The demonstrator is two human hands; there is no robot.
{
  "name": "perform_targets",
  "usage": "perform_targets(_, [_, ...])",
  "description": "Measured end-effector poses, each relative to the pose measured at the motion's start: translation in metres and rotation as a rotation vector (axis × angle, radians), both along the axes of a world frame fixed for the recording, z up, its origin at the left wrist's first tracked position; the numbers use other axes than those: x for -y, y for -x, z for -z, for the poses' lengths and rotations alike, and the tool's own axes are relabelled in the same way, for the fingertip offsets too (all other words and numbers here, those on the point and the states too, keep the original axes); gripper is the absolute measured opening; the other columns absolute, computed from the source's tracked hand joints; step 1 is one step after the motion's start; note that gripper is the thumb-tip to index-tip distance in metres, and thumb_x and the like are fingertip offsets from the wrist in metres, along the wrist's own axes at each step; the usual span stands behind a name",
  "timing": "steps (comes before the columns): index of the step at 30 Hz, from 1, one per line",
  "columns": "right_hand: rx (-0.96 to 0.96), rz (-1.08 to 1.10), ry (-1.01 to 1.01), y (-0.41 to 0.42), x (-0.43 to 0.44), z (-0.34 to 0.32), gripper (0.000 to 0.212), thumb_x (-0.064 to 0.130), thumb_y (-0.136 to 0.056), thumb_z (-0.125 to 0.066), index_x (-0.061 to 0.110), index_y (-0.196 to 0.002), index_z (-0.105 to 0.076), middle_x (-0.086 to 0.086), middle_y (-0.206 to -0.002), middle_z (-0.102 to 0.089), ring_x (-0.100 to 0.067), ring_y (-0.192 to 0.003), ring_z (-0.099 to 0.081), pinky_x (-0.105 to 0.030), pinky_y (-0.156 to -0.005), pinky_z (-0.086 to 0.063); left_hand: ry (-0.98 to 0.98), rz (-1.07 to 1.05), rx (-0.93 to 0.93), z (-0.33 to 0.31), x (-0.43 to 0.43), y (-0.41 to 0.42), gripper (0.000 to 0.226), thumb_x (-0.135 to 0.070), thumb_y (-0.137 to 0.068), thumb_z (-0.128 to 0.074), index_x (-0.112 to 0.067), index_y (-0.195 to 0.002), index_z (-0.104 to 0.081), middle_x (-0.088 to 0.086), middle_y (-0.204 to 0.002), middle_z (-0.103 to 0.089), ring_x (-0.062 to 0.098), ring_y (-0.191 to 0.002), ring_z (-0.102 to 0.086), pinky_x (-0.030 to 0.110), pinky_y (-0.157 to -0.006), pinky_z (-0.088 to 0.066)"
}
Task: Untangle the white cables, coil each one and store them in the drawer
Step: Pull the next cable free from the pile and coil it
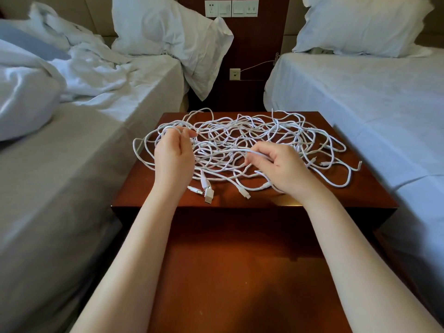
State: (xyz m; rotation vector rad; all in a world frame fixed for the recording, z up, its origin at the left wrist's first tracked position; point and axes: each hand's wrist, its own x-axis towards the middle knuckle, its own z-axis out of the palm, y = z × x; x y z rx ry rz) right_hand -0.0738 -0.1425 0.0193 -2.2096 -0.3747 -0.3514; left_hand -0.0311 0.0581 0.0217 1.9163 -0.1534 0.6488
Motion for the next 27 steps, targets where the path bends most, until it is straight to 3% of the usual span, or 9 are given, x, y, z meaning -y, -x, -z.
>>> perform_targets(5, [0.236,0.033,-0.081,0.001,-0.004,-0.003,0.014,0.022,-0.094,-0.061,0.014,-0.092,-0.073,0.01,-0.079,-0.069,-0.01,-0.077,-0.064,-0.024,-0.071,-0.051,-0.141,0.116,-0.016,0.005,0.014,0.005,0.029,-0.006,-0.101,-0.034,0.003,-0.088,-0.058,-0.002,-0.083,-0.059,0.012,-0.08,-0.057,0.015,-0.072,-0.046])
perform_targets(9, [0.311,0.014,-0.097,-0.001,-0.003,-0.003,0.012,0.017,-0.093,-0.063,0.013,-0.098,-0.073,0.021,-0.087,-0.066,0.001,-0.086,-0.065,-0.012,-0.075,-0.05,-0.031,0.17,-0.126,0.001,0.018,0.008,0.028,-0.01,-0.103,-0.031,-0.003,-0.094,-0.057,0.001,-0.076,-0.057,0.003,-0.067,-0.058,0.005,-0.059,-0.045])
perform_targets(12, [0.327,0.04,-0.124,0.001,-0.002,-0.004,0.01,0.018,-0.093,-0.063,0.02,-0.099,-0.07,0.022,-0.088,-0.065,0.003,-0.088,-0.064,-0.008,-0.076,-0.047,-0.07,0.219,-0.143,0.001,0.018,0.009,0.029,-0.008,-0.102,-0.03,-0.004,-0.084,-0.052,0.003,-0.073,-0.055,0.008,-0.059,-0.051,0.011,-0.051,-0.041])
perform_targets(15, [0.396,0.095,-0.153,0.001,-0.004,-0.005,0.008,0.018,-0.093,-0.062,0.019,-0.096,-0.07,0.008,-0.082,-0.069,-0.008,-0.082,-0.065,-0.016,-0.071,-0.051,-0.084,0.327,-0.193,0.004,0.024,0.011,0.034,-0.005,-0.1,-0.032,-0.01,-0.068,-0.04,0.011,-0.074,-0.056,0.016,-0.058,-0.04,0.03,-0.052,-0.036])
perform_targets(17, [0.451,0.149,-0.15,-0.001,-0.003,-0.004,0.012,0.019,-0.094,-0.062,0.012,-0.093,-0.071,-0.003,-0.078,-0.07,-0.014,-0.075,-0.064,-0.027,-0.068,-0.052,-0.001,0.466,-0.235,0.002,0.029,0.017,0.036,-0.008,-0.101,-0.035,-0.005,-0.065,-0.037,0.02,-0.07,-0.049,0.013,-0.055,-0.034,0.03,-0.05,-0.029])
perform_targets(19, [0.473,0.196,-0.151,-0.003,0.001,-0.003,0.015,0.02,-0.094,-0.061,0.009,-0.093,-0.071,-0.004,-0.077,-0.069,-0.014,-0.073,-0.063,-0.031,-0.067,-0.052,0.049,0.614,-0.312,-0.003,0.032,0.025,0.041,-0.02,-0.103,-0.035,-0.001,-0.071,-0.05,0.007,-0.056,-0.037,0.008,-0.049,-0.029,0.022,-0.047,-0.026])
perform_targets(21, [0.478,0.224,-0.167,-0.003,0.005,-0.003,0.015,0.021,-0.094,-0.061,0.009,-0.094,-0.071,-0.002,-0.08,-0.07,-0.013,-0.076,-0.063,-0.029,-0.067,-0.052,0.027,0.759,-0.399,-0.007,0.035,0.03,0.045,-0.031,-0.103,-0.033,-0.006,-0.074,-0.057,-0.003,-0.054,-0.032,0.008,-0.047,-0.027,0.017,-0.045,-0.026])
perform_targets(25, [0.462,0.208,-0.221,-0.002,0.006,-0.003,0.011,0.021,-0.095,-0.058,0.019,-0.099,-0.069,0.013,-0.084,-0.067,-0.005,-0.08,-0.064,-0.016,-0.068,-0.048,0.036,1.109,-0.519,-0.013,0.039,0.039,0.046,-0.017,-0.103,-0.033,-0.021,-0.063,-0.055,-0.003,-0.054,-0.031,0.012,-0.049,-0.023,0.021,-0.047,-0.022])
perform_targets(27, [0.448,0.196,-0.229,-0.003,0.004,-0.003,0.011,0.021,-0.096,-0.058,0.02,-0.1,-0.068,0.019,-0.088,-0.065,-0.002,-0.084,-0.064,-0.014,-0.072,-0.048,0.03,1.144,-0.582,-0.017,0.038,0.041,0.049,-0.015,-0.103,-0.034,-0.023,-0.058,-0.052,-0.004,-0.052,-0.03,0.012,-0.048,-0.022,0.024,-0.046,-0.018])
